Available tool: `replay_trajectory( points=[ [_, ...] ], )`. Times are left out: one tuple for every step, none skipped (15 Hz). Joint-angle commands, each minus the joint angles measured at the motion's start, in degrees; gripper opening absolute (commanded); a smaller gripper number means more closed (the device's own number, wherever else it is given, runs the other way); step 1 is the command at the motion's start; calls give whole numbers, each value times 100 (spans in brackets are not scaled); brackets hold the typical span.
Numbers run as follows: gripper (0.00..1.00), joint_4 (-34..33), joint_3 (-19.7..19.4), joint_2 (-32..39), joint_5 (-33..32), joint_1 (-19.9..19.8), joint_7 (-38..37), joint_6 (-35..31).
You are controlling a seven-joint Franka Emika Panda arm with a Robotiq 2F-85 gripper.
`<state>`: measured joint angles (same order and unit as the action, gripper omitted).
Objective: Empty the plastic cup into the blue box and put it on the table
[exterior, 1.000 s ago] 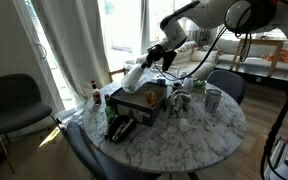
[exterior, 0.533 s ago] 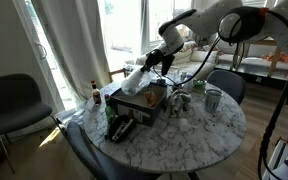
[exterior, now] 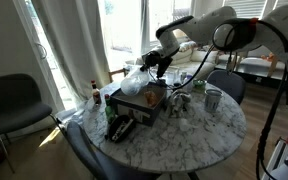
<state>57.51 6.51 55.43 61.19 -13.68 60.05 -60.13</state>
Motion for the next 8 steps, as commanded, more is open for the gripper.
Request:
replay_trajectory(
  points=[
    [1,-697,306,598,372,-229,171,741],
    [1,-783,356,699,467,-259,229,907],
    [1,-866,406,810,603,-302,239,1048],
    [1,-897,442,898,770,-346,204,1132],
    [1,-916,435,952,904,-363,134,1142],
    [1,-839,288,866,920,-310,55,868],
    [5,-604,196,678,751,-231,236,933],
    [5,-639,192,730,792,-254,228,917]
  ],
)
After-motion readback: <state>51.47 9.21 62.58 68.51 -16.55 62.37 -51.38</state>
